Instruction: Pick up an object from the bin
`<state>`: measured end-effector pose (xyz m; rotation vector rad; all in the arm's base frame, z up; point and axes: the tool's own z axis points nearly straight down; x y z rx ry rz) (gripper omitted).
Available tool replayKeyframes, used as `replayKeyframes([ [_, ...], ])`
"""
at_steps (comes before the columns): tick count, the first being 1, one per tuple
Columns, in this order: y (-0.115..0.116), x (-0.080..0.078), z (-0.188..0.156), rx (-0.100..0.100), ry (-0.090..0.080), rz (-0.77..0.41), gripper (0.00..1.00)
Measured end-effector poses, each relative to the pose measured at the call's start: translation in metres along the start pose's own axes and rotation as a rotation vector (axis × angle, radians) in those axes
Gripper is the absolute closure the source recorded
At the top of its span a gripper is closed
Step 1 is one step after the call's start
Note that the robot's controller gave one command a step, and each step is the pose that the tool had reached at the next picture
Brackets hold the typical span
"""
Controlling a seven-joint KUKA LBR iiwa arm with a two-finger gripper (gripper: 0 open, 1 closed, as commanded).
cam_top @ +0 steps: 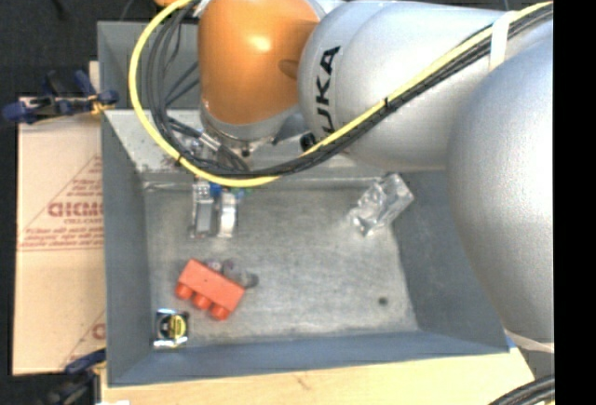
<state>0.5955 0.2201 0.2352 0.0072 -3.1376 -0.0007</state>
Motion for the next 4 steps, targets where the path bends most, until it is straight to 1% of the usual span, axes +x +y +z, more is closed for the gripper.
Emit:
replayKeyframes([
  [1,0.002,0.027,0.053,0.001,0.0,-0.009,0.0],
  [2,-0.029,0.055,0.154,0.003,0.0,-0.221,0.0],
  [3,-0.028,0.054,0.152,0.0,-0.005,-0.217,1.0],
  [4,-0.093,0.029,0.155,0.004,-0.008,-0.185,1.0],
])
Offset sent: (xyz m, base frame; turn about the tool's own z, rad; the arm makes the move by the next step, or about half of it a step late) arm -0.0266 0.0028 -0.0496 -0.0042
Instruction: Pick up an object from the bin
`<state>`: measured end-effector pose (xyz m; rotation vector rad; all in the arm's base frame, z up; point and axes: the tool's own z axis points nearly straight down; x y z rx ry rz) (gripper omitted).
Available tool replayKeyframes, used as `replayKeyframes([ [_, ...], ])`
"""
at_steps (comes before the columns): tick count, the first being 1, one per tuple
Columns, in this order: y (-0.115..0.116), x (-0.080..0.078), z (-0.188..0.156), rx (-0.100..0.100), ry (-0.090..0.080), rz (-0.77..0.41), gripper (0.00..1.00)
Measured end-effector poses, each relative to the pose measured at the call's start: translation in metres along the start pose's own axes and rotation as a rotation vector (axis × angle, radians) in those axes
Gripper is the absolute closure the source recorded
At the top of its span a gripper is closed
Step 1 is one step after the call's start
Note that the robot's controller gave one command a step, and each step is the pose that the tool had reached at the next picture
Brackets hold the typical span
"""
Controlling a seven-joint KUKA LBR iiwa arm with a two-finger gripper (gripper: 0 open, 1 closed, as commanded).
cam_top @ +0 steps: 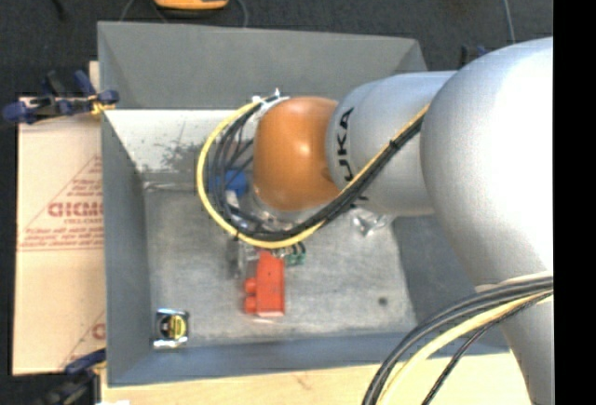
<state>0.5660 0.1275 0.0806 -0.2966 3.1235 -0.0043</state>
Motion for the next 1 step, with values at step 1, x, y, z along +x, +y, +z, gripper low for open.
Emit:
replayKeyframes([
  [1,-0.062,-0.0505,-0.034,0.001,-0.006,-0.269,1.0],
])
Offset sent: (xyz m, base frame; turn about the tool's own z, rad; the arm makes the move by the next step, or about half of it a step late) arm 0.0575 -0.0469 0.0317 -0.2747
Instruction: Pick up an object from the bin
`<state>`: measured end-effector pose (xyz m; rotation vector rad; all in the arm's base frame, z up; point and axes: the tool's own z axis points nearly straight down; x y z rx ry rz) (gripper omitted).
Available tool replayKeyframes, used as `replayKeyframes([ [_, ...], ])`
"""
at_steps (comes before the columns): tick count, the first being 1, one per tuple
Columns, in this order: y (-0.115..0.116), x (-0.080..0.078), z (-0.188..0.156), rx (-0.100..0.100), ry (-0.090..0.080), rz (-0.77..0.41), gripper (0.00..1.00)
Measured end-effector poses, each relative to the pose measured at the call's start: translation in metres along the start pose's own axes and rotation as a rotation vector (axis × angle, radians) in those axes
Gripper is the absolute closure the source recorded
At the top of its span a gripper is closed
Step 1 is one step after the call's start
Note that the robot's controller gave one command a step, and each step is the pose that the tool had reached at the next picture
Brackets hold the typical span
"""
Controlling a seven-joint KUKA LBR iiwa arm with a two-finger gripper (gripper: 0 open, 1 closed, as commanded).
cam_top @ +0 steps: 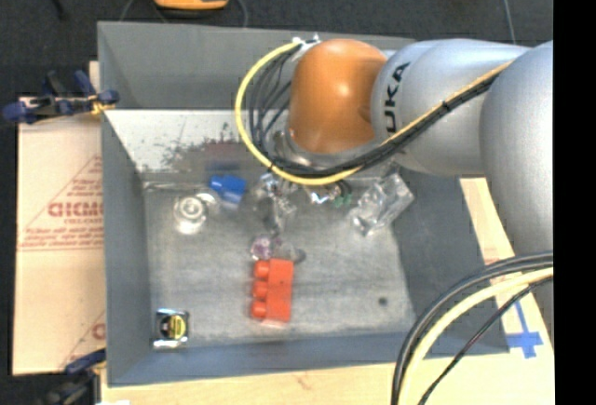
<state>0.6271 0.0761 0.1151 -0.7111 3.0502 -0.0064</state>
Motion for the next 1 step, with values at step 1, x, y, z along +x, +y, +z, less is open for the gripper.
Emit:
replayKeyframes([
  [1,0.0043,0.0003,0.0015,-0.006,0.003,-0.001,0.0],
])
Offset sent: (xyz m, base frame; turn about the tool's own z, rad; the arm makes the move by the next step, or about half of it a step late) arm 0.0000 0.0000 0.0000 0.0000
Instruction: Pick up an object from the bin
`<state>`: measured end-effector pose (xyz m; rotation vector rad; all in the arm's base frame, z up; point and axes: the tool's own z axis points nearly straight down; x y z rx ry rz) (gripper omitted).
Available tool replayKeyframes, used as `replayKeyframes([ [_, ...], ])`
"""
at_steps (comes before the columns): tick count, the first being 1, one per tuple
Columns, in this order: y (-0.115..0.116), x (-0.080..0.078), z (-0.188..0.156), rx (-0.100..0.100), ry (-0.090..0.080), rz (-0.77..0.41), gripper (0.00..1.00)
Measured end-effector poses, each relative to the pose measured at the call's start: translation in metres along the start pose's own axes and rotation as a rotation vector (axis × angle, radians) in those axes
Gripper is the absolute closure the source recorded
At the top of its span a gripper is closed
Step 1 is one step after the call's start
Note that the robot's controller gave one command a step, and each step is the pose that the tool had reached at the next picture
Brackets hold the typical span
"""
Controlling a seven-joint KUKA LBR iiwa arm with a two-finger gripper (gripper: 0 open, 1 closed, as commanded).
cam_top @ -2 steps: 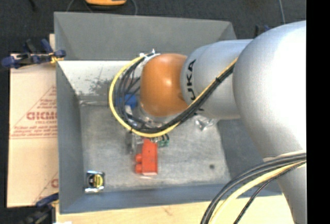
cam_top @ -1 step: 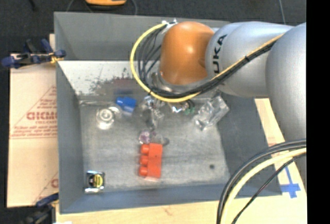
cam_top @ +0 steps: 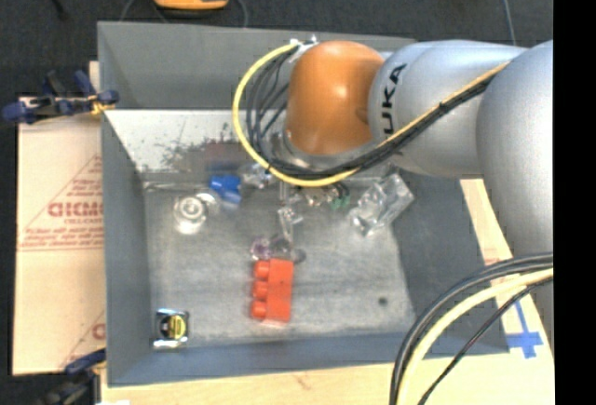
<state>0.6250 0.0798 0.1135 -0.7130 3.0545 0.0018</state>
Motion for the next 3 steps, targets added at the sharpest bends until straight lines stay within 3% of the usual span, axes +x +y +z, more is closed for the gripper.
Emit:
replayKeyframes([
  [1,0.008,0.038,0.04,0.004,0.0,-0.264,0.0],
  [2,0.008,0.036,0.039,0.003,-0.004,-0.258,1.0],
  [3,0.057,0.023,-0.087,0.003,-0.006,-0.488,1.0],
])
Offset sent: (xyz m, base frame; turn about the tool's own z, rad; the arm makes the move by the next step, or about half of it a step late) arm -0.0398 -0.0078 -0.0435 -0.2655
